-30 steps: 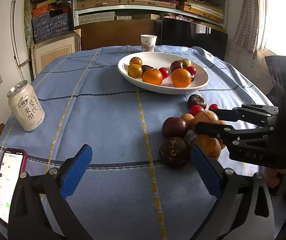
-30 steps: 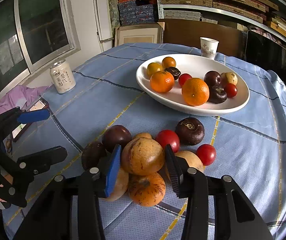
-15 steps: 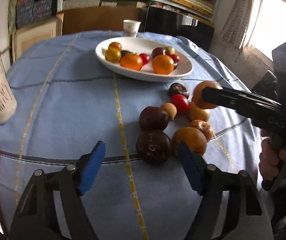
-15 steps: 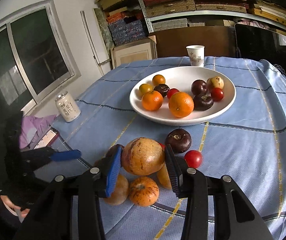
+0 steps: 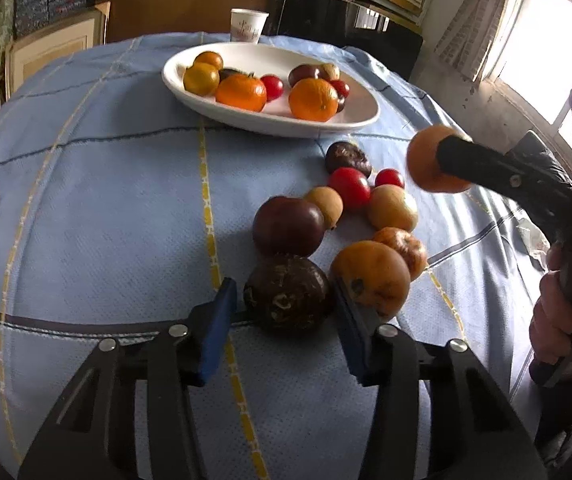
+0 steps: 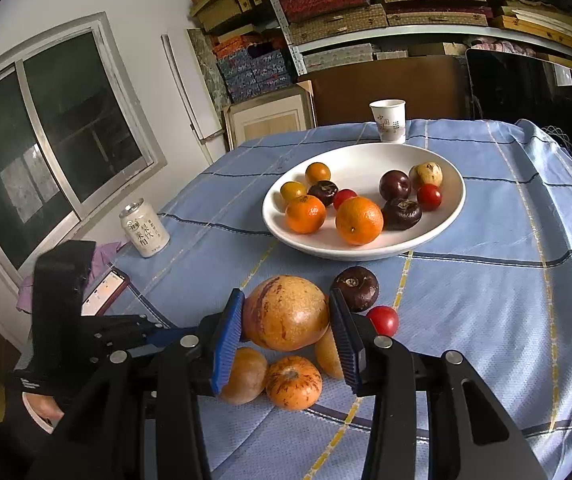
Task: Organize fruits
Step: 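Grasp a large tan fruit from the pile with the right gripper, then grasp a dark brown mangosteen with the left gripper while the right holds the tan fruit, then carry both fruits over the white plate and open both grippers to release them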
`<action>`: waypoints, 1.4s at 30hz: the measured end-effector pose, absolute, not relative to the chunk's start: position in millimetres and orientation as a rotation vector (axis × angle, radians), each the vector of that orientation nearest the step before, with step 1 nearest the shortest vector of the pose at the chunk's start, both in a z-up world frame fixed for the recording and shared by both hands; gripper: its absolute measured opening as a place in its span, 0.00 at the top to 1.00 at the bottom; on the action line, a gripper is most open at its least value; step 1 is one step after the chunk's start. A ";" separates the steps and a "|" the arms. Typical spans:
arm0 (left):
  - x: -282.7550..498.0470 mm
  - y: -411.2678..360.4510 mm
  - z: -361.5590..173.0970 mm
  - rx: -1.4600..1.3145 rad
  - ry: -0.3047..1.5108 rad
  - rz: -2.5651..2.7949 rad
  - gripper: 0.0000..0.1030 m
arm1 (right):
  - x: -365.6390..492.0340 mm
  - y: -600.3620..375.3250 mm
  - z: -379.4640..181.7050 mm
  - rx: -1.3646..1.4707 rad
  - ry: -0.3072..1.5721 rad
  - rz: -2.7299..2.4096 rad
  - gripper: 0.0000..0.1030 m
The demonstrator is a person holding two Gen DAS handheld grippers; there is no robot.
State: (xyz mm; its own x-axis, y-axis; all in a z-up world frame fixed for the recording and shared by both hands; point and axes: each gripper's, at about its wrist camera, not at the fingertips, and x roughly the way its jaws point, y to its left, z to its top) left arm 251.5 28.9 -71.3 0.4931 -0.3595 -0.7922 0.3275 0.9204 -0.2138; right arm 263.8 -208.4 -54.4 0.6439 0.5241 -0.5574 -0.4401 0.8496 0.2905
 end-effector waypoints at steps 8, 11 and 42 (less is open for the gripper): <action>249.3 23.6 -70.6 -0.026 0.965 -0.411 0.58 | 261.7 -210.8 -52.6 0.134 0.667 0.548 0.58; 248.0 22.8 -69.1 -0.029 0.959 -0.398 0.58 | 260.7 -212.0 -51.4 0.137 0.662 0.547 0.58; 442.4 -6.5 9.8 0.009 0.841 -0.274 0.59 | 416.9 -227.8 -31.5 0.152 0.679 0.410 0.58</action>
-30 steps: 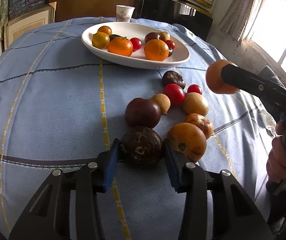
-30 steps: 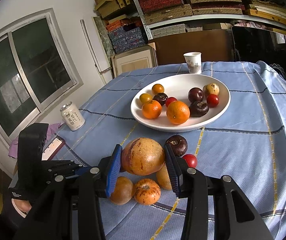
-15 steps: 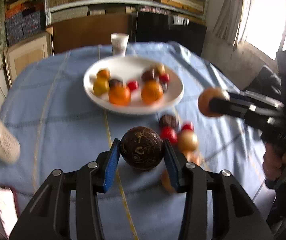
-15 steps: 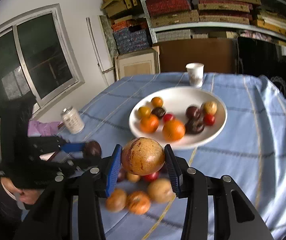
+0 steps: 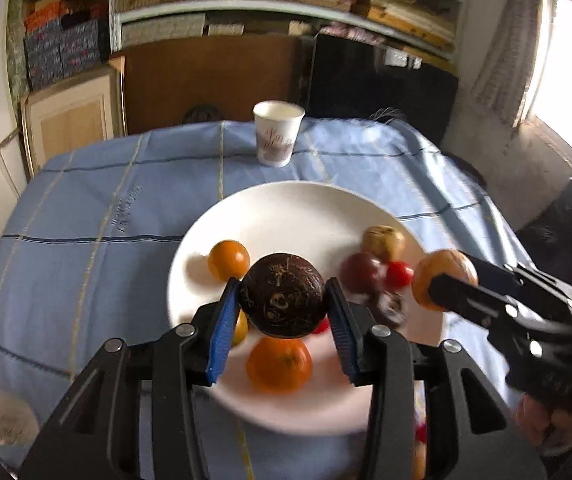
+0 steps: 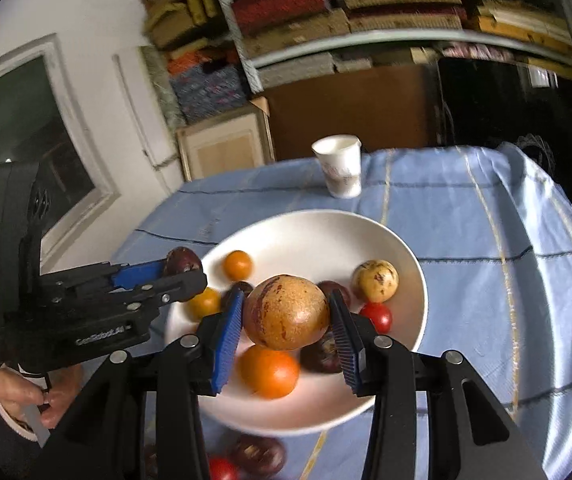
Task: Organize fruits
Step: 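Carry both fruits over the white plate and open both grippers to release them, then grasp a striped orange tomato from the pile with the right gripper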
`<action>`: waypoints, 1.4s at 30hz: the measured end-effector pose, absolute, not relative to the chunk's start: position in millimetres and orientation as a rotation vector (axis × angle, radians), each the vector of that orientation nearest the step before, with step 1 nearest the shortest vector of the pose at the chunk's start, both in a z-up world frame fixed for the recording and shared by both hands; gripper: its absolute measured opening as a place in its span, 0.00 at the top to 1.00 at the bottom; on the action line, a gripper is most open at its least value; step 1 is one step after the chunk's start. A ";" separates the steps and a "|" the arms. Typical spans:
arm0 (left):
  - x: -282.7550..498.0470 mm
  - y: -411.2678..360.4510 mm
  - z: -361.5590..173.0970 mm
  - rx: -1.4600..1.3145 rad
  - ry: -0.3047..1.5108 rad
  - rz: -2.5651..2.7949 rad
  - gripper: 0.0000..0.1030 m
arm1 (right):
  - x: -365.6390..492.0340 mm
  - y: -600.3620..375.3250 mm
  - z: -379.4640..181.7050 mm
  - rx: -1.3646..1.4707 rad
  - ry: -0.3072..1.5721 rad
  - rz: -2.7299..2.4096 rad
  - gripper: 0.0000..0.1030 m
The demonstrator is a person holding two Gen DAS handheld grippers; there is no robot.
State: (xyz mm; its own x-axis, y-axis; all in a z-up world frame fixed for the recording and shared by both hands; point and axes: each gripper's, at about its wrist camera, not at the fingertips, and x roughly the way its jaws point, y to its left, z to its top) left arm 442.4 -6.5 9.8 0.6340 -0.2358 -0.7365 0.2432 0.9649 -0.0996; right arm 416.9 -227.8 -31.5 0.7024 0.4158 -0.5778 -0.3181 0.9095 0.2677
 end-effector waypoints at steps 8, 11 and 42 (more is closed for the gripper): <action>473.7 -15.8 -22.2 0.028 0.885 -0.250 0.59 | 447.5 -226.8 -59.3 0.165 0.735 0.395 0.58; 475.1 -16.1 -22.1 0.032 0.873 -0.233 0.48 | 450.5 -225.7 -59.8 0.163 0.740 0.404 0.56; 239.2 44.0 -31.3 0.033 0.720 -0.178 0.05 | 252.7 -207.8 -96.5 0.028 0.833 0.632 0.60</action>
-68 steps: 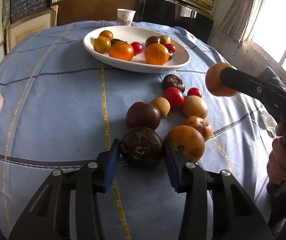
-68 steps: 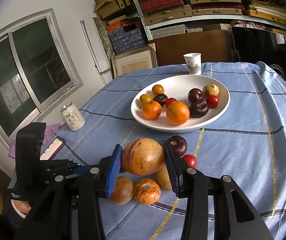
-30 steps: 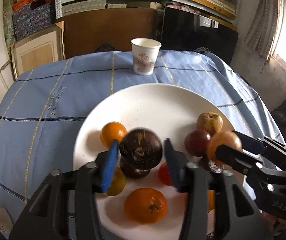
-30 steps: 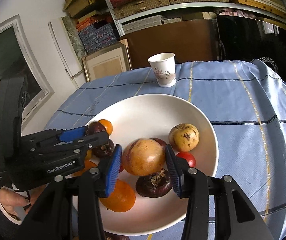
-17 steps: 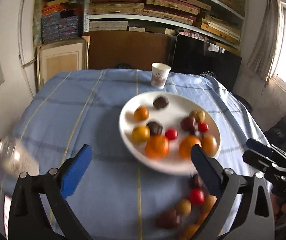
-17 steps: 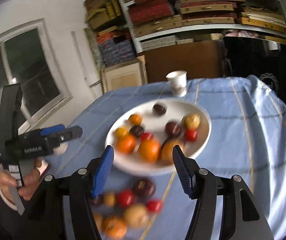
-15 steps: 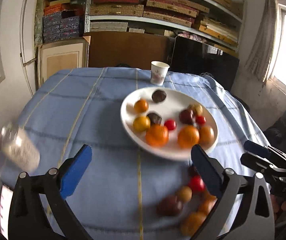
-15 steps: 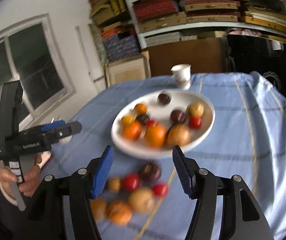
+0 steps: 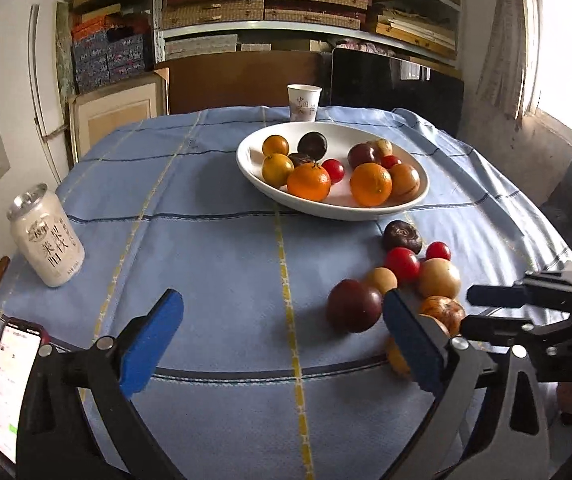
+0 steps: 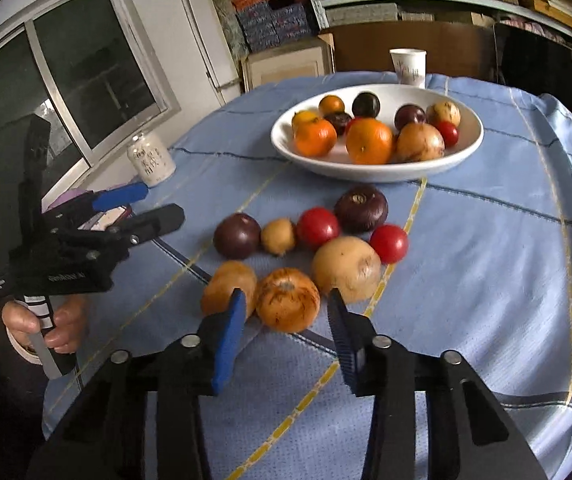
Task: Organize fruits
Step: 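Grasp a striped orange tomato from the pile with the right gripper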
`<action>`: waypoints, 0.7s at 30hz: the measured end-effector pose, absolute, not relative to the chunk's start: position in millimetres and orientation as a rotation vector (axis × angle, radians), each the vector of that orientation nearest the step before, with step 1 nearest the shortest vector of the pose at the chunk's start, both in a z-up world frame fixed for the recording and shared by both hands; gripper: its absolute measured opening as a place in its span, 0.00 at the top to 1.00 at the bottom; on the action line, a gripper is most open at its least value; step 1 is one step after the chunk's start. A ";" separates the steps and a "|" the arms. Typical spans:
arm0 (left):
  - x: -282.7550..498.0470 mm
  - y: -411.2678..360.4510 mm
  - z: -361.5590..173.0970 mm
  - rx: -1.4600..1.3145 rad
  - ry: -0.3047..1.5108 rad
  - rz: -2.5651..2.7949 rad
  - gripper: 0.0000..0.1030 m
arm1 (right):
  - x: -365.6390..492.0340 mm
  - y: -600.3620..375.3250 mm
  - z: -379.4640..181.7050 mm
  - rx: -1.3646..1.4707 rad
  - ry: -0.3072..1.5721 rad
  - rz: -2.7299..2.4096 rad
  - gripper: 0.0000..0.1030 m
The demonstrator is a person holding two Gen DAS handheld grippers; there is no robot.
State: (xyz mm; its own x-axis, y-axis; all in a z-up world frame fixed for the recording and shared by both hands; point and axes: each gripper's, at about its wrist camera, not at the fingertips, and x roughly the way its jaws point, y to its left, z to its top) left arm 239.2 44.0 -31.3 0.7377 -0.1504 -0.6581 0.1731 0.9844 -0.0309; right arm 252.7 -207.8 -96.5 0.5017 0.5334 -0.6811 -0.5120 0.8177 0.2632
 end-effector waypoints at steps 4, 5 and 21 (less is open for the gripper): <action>239.8 47.1 -27.7 0.016 0.711 -0.177 0.05 | 252.3 -208.3 -99.2 0.055 0.855 0.659 0.60; 240.0 47.8 -27.5 0.012 0.711 -0.176 0.05 | 252.6 -207.2 -100.4 0.051 0.861 0.656 0.60; 239.4 47.6 -25.6 0.005 0.709 -0.179 0.05 | 262.8 -203.3 -107.2 0.070 0.890 0.636 0.60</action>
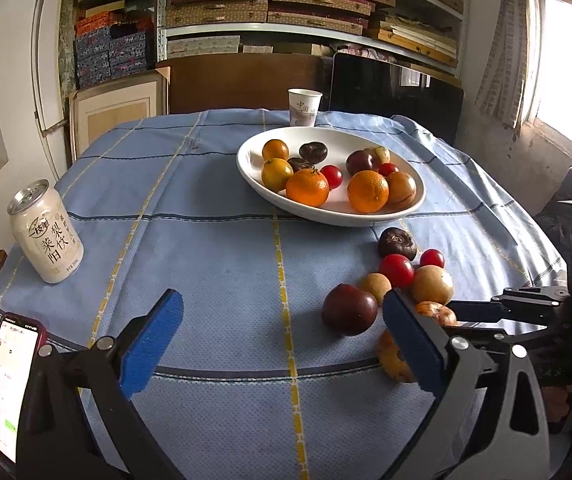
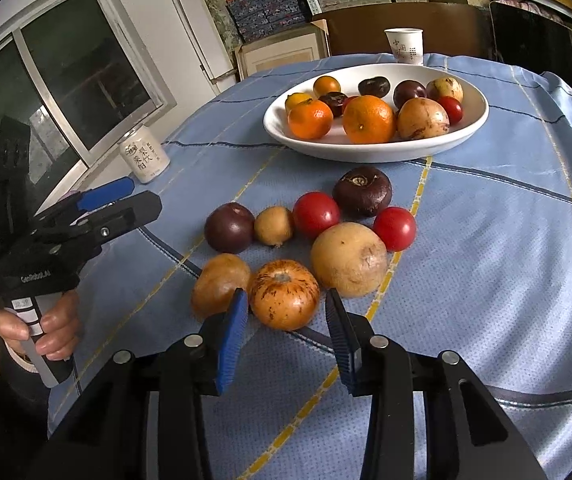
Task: Organize fruits
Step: 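Grasp a striped orange tomato from the pile with the right gripper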
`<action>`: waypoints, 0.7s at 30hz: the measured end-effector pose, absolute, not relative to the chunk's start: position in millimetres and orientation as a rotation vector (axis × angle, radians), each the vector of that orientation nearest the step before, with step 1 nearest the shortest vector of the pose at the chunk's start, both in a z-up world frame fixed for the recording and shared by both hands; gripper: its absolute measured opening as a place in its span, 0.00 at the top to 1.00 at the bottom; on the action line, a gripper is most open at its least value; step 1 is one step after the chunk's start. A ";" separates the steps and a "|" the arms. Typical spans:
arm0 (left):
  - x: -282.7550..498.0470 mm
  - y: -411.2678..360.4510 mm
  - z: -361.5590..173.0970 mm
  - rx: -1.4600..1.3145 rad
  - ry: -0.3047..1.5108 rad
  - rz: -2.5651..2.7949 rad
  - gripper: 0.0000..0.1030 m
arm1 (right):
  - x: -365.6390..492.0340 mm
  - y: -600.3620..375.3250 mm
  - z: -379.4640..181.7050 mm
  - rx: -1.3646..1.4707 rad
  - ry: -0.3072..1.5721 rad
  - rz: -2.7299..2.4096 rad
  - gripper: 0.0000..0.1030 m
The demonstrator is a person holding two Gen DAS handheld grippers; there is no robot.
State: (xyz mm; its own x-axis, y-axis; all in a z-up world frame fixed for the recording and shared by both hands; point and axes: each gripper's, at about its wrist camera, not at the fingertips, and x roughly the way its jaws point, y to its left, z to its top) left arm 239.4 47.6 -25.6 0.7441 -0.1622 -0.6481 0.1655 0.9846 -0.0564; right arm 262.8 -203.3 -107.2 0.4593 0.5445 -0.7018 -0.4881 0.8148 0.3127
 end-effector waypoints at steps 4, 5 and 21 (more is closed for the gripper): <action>239.4 47.7 -25.5 0.000 0.709 -0.179 0.05 | 266.3 -203.4 -108.2 0.084 0.895 0.639 0.60; 239.5 47.6 -25.6 -0.002 0.709 -0.178 0.05 | 267.7 -203.0 -108.5 0.089 0.898 0.641 0.60; 239.0 47.5 -28.8 0.010 0.724 -0.185 0.05 | 266.4 -212.6 -97.0 0.132 0.848 0.615 0.63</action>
